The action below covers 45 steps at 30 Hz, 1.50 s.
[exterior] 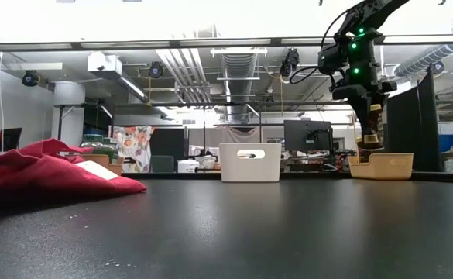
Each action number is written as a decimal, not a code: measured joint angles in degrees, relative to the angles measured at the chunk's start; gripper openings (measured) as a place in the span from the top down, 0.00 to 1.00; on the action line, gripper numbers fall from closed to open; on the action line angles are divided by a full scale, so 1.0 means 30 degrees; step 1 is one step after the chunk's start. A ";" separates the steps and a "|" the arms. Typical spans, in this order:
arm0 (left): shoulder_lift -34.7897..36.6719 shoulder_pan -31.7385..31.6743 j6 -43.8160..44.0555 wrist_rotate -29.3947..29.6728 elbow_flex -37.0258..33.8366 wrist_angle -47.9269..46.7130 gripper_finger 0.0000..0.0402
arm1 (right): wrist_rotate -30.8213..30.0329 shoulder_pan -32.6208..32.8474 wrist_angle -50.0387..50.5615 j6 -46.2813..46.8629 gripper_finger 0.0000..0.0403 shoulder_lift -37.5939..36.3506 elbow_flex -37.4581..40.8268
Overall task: Sort spices by type
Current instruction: Put the right yellow seasoning bottle into the yellow bin
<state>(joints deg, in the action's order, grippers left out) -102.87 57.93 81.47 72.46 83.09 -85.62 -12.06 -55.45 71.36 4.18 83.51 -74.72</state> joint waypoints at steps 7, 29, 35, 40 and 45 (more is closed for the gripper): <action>0.0000 0.0000 0.0000 -0.0461 0.0007 0.0048 0.41 | 0.0000 -0.0026 0.0110 0.1549 0.48 0.0930 -0.0029; 0.0000 -0.0007 0.0000 -0.0385 0.0007 0.0093 0.41 | 0.0149 -0.0413 0.0383 0.1758 0.48 0.3447 -0.0036; 0.0000 -0.0007 0.0089 -0.0378 0.0007 0.0258 0.41 | 0.0153 -0.0442 0.0315 0.1604 0.48 0.4149 -0.0036; 0.0000 -0.0007 0.0144 -0.0349 0.0007 0.0850 0.41 | 0.0153 -0.0442 0.0287 0.1583 0.48 0.4430 -0.0036; 0.0000 -0.0007 0.0146 -0.0337 0.0007 0.1068 0.41 | 0.0153 -0.0442 0.0252 0.1295 0.48 0.4443 -0.0029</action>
<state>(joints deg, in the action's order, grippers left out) -102.87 57.91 81.91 71.45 83.11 -82.42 -11.60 -56.77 72.12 8.06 96.84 -74.81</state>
